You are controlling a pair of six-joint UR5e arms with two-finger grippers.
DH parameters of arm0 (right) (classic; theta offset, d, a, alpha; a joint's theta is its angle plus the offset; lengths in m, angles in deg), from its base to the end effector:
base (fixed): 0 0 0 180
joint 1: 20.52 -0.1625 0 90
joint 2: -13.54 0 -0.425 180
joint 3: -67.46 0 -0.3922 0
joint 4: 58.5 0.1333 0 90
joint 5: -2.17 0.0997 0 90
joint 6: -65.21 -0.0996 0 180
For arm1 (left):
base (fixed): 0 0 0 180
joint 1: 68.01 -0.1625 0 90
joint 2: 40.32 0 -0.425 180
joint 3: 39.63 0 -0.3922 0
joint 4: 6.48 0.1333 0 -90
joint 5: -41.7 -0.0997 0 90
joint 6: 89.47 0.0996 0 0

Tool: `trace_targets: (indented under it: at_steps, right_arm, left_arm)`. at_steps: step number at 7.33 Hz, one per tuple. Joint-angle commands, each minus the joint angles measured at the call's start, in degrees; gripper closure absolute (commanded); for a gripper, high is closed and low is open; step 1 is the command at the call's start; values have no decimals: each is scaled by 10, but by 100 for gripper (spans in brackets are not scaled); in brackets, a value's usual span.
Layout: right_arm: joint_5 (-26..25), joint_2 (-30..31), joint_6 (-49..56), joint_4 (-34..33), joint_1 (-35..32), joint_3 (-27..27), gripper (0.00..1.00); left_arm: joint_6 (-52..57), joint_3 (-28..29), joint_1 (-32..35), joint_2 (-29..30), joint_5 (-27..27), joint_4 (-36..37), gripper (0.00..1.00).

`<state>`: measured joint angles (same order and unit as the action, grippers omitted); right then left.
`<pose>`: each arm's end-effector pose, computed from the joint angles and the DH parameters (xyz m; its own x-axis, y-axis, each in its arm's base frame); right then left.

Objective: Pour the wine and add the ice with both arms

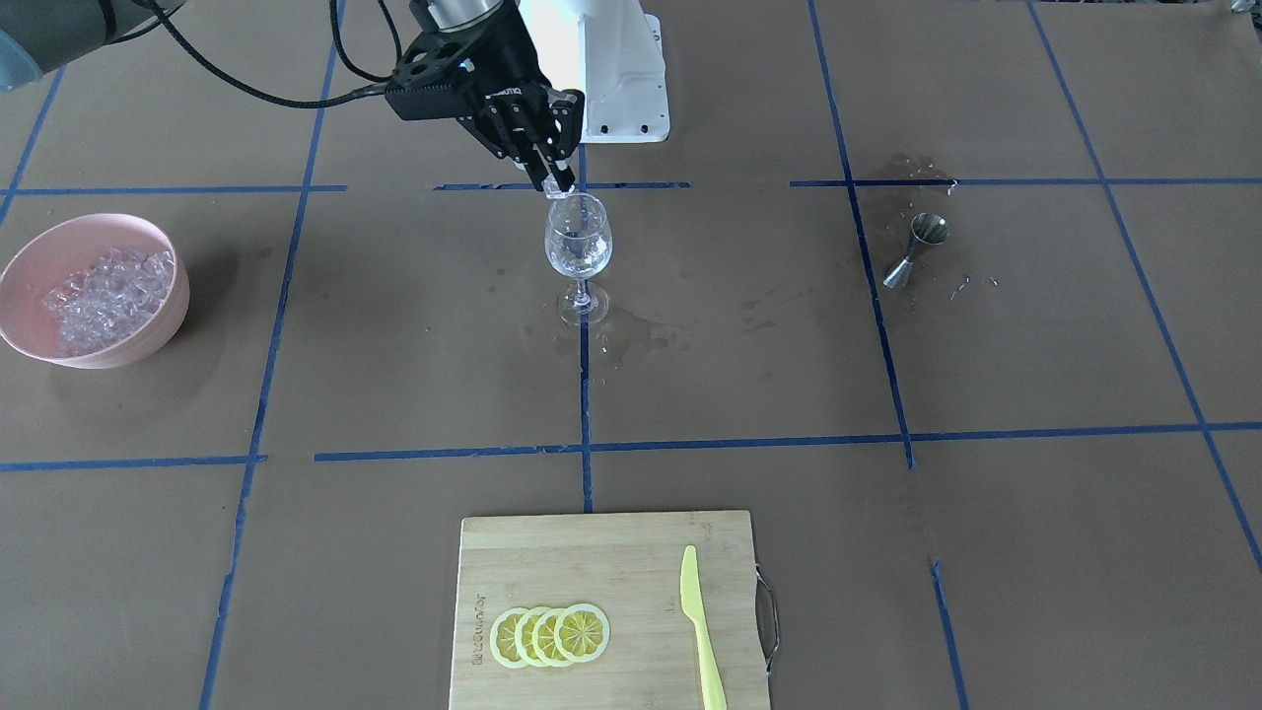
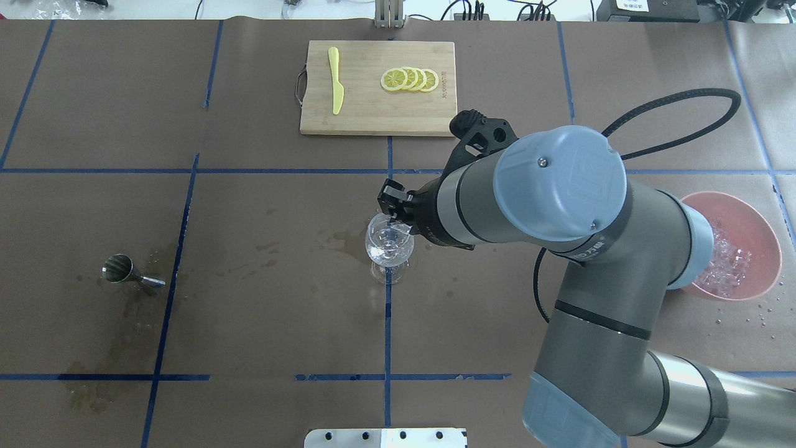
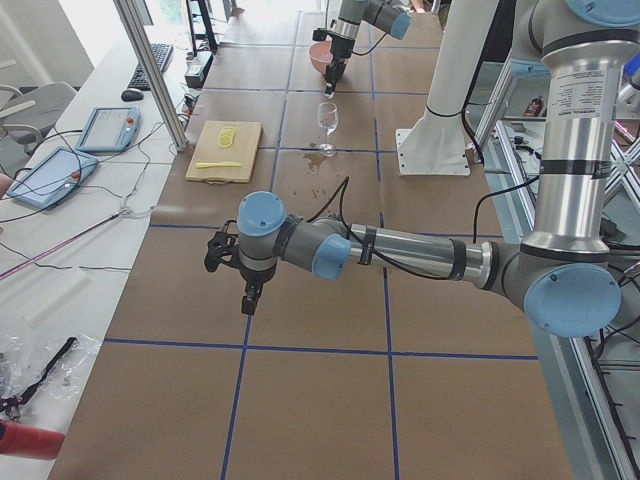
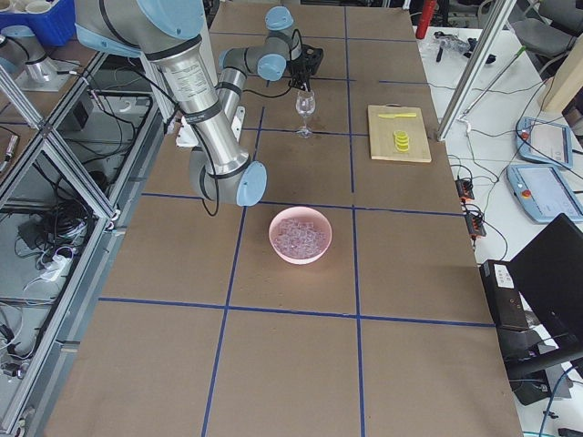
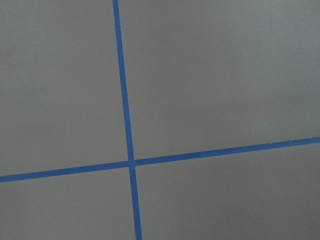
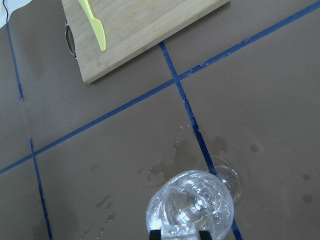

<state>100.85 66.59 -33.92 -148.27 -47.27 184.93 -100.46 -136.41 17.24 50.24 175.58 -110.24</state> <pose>-0.4437 -0.3561 0.1004 0.3262 0.3401 0.8820 -0.3797 0.9016 -0.2072 -0.0216 -0.5156 0.5685 0.6996 0.1255 -0.7034 0.0572 0.9715 0.2301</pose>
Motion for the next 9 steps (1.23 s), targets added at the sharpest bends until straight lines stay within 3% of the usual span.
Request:
trace_targets:
  at_steps: [1,2,3,4,7,9]
  right_arm:
    - [-5,-12,-1,0,5,-15,100]
    - [-4,-9,-1,0,5,-15,48]
    - [-3,-10,0,-1,6,-15,40]
    - [-3,-11,0,-1,5,-15,0]
    - [18,14,8,-21,-38,15,0]
    - [102,95,85,-23,-112,54,0]
  left_arm:
    - [1,-1,0,0,0,0,0]
    - [1,-1,0,0,0,-1,0]
    - [1,-1,0,0,0,-1,0]
    - [1,-1,0,0,-1,-1,0]
    - [2,3,-1,0,-2,-1,0]
    - [0,3,-2,-5,0,-1,0]
